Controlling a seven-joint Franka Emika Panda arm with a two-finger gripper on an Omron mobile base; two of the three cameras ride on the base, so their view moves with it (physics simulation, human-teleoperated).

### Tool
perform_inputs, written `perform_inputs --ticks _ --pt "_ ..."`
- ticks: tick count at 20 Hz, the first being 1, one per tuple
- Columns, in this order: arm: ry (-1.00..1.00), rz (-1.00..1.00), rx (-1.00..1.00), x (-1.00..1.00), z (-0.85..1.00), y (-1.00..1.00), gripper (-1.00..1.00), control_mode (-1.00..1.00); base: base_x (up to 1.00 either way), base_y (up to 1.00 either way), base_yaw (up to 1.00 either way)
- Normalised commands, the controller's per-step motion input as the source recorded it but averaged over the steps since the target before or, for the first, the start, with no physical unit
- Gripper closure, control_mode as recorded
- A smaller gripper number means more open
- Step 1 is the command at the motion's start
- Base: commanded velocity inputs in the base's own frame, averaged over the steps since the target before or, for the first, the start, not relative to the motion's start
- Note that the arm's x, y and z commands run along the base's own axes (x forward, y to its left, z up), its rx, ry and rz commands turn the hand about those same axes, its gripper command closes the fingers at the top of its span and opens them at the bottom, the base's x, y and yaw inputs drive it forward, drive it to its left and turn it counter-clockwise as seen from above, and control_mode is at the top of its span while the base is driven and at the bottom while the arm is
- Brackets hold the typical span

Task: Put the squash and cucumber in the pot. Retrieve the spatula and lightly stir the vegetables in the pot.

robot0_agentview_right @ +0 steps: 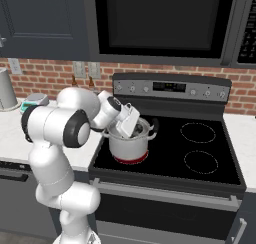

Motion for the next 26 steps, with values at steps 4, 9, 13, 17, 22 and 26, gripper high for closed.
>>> perform_inputs --ticks 4,9,13,17,22,26 --pt "-0.10 0.00 0.00 -0.25 0.01 0.00 -1.00 -1.00 0.00 0.00 0.00" --pt "-0.13 0.00 -0.01 -0.30 0.30 0.00 -1.00 -1.00 0.00 0.00 0.00" --pt "-0.15 -0.02 -0.01 -0.78 0.97 0.00 -1.00 -1.00 0.00 0.00 0.00" --pt "-0.10 0.00 0.02 -0.99 0.95 0.00 -1.00 -1.00 0.00 0.00 0.00" --pt "-0.01 0.00 0.11 -1.00 0.63 0.34 -1.00 -1.00 0.00 0.00 0.00" --pt "0.01 0.00 0.11 -1.00 0.55 0.85 -1.00 -1.00 0.00 0.00 0.00"
